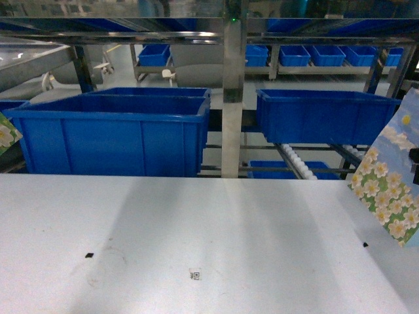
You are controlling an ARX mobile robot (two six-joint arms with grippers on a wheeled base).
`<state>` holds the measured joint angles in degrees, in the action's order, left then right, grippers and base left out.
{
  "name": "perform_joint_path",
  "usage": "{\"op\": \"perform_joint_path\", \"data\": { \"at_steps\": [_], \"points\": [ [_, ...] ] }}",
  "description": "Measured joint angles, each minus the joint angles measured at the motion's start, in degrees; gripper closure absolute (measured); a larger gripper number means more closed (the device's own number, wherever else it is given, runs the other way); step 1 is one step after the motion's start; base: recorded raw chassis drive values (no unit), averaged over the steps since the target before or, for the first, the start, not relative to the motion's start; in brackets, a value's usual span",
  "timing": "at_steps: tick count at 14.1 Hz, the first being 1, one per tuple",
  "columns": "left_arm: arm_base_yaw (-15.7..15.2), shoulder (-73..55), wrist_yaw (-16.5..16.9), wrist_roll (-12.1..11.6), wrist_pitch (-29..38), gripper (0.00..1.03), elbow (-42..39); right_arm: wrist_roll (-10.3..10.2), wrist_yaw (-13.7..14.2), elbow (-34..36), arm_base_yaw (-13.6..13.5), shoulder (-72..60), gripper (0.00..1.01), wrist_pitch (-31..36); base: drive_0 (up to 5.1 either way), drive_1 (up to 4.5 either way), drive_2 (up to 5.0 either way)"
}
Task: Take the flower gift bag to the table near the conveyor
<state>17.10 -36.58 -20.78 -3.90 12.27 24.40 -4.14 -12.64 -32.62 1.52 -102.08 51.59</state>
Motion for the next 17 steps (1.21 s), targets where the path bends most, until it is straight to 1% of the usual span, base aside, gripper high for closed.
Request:
{"op": "perform_joint_path", "data": {
  "at_steps": [3,7,8,9,10,12,13,15,16,17],
  "points": [
    [0.00,0.00,0.02,0.00,-0.02,1.01,0.00,-1.84,0.61,-0.74,1.20,-6.88,0.99,-0.90,0.0,0.00,0.0],
    [0.00,0.00,0.00,0.00,0.00,1.01,0.00,-2.08,0.81,-0.72,1.49,-11.10,0.99,1.99,0.0,0.00,0.0],
    [0.00,0.00,0.00,0.00,0.00,1.01,0.00,-2.01,0.96,0.02,1.31,-11.58,0.97,4.02,0.0,0.00,0.0],
    [0.00,0.00,0.00,0.00,0.00,1.01,0.00,-2.08,1.51,1.05,1.11,-11.91,0.84,5.01,0.0,0.00,0.0],
    [0.00,0.00,0.00,0.00,-0.02,1.01,0.00,-2.27,2.27,3.04,1.09,-12.00,0.65,6.88,0.0,0.00,0.0],
    [0.00,0.00,0.02,0.00,0.00,1.01,0.00,-2.43,5.79,6.12,0.66,-9.25,0.36,9.57,0.0,0.00,0.0],
    [0.00,0.00,0.00,0.00,0.02,1.01,0.00,-2.23,7.23,7.82,-0.09,-6.45,0.23,11.34,0.0,0.00,0.0],
    [0.00,0.00,0.02,-0.02,0.00,1.01,0.00,-1.86,8.55,10.62,-0.85,-1.16,0.01,11.96,0.0,0.00,0.0],
    [0.00,0.00,0.00,0.00,0.00,1.01,0.00,-1.73,9.86,12.31,-1.16,0.98,0.04,12.11,0.0,0.00,0.0],
    [0.00,0.00,0.00,0.00,0.00,1.01,0.00,-1.55,10.29,13.99,-1.14,3.13,0.03,12.31,0.0,0.00,0.0]
  ]
}}
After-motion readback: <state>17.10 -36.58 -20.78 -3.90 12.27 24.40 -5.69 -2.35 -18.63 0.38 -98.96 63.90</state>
